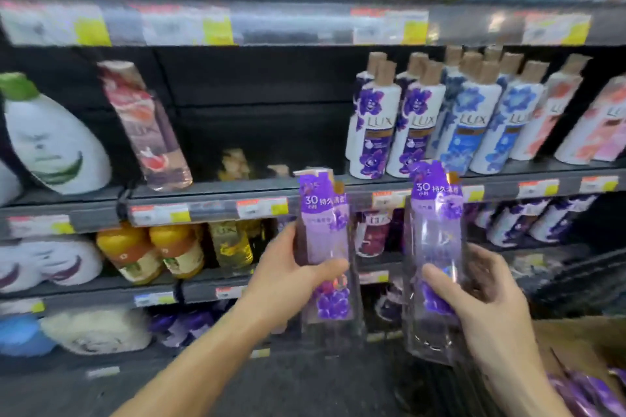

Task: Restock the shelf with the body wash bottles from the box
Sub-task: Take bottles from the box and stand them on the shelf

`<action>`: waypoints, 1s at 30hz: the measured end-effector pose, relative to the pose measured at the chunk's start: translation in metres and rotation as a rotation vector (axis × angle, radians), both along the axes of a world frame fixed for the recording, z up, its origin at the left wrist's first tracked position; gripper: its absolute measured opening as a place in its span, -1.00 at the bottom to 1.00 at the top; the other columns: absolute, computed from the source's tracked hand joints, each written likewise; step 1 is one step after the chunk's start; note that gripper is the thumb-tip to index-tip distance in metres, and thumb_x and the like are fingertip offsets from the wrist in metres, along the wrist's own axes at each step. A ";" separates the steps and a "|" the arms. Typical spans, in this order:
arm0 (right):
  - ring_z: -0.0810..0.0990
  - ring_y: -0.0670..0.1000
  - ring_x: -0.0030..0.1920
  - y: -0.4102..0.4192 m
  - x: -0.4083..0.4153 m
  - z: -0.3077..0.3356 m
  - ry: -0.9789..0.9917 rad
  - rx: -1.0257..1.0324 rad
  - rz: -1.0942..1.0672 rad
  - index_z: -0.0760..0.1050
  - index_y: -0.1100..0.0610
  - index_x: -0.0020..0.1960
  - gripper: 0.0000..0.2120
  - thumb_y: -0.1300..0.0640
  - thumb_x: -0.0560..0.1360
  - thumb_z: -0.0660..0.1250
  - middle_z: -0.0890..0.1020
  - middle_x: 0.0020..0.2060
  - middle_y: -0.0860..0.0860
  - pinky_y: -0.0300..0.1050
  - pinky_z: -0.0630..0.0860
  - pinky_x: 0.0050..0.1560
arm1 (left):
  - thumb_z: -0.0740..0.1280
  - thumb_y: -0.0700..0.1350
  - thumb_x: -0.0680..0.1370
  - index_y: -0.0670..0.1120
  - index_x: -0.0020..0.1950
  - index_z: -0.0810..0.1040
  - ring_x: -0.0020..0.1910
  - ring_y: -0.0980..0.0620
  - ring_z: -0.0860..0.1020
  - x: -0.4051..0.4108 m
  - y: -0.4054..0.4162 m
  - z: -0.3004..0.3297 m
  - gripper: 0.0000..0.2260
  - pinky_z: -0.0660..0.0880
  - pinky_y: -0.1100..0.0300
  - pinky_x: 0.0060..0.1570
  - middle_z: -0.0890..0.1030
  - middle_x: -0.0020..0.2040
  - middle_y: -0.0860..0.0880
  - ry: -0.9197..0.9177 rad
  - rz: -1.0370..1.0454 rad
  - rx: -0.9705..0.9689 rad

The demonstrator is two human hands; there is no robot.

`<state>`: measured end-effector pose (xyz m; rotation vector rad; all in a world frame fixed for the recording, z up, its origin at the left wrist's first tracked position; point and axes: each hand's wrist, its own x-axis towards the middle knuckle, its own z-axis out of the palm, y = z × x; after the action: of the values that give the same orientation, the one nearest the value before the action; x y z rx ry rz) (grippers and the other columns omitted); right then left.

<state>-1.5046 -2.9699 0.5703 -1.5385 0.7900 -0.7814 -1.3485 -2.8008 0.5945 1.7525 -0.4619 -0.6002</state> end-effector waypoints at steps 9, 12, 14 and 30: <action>0.67 0.00 -0.02 0.033 0.141 0.023 -0.138 0.010 0.269 0.51 -0.05 0.11 -0.42 -0.09 0.13 0.57 0.70 -0.05 -0.04 0.09 0.57 0.08 | 0.61 -0.13 0.31 0.06 0.12 0.58 -0.03 0.19 0.68 0.084 0.057 0.025 -0.57 0.58 0.03 0.13 0.73 -0.02 0.17 -0.132 0.209 0.042; 0.65 -0.02 -0.05 0.032 0.185 0.024 -0.173 -0.013 0.346 0.50 -0.13 0.10 -0.41 -0.17 0.12 0.58 0.69 -0.05 -0.07 -0.07 0.56 -0.06 | 0.57 0.04 0.20 0.11 0.10 0.58 -0.05 0.18 0.69 0.105 0.063 0.023 -0.51 0.60 0.03 0.05 0.73 -0.02 0.18 -0.194 0.243 0.024; 0.63 -0.07 -0.12 0.026 0.208 0.022 -0.194 -0.059 0.372 0.50 -0.19 0.03 -0.50 -0.10 0.14 0.59 0.69 -0.11 -0.10 -0.24 0.52 -0.15 | 0.56 0.04 0.19 0.11 0.06 0.61 -0.08 0.22 0.68 0.121 0.059 0.017 -0.55 0.57 0.12 -0.01 0.73 -0.04 0.20 -0.210 0.275 0.003; 0.61 -0.18 0.03 -0.033 0.348 0.032 -0.091 -0.201 0.380 0.43 -0.06 0.23 -0.46 0.08 0.32 0.57 0.63 0.04 -0.13 -0.19 0.60 0.01 | 0.64 -0.04 0.23 0.06 0.11 0.61 -0.04 0.14 0.70 0.173 0.044 0.033 -0.52 0.57 0.12 -0.02 0.74 -0.01 0.07 -0.190 0.246 -0.072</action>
<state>-1.1570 -3.0033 0.6024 -1.7516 0.3423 -0.6552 -1.1751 -2.7568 0.6276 1.7714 -0.3853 -0.2413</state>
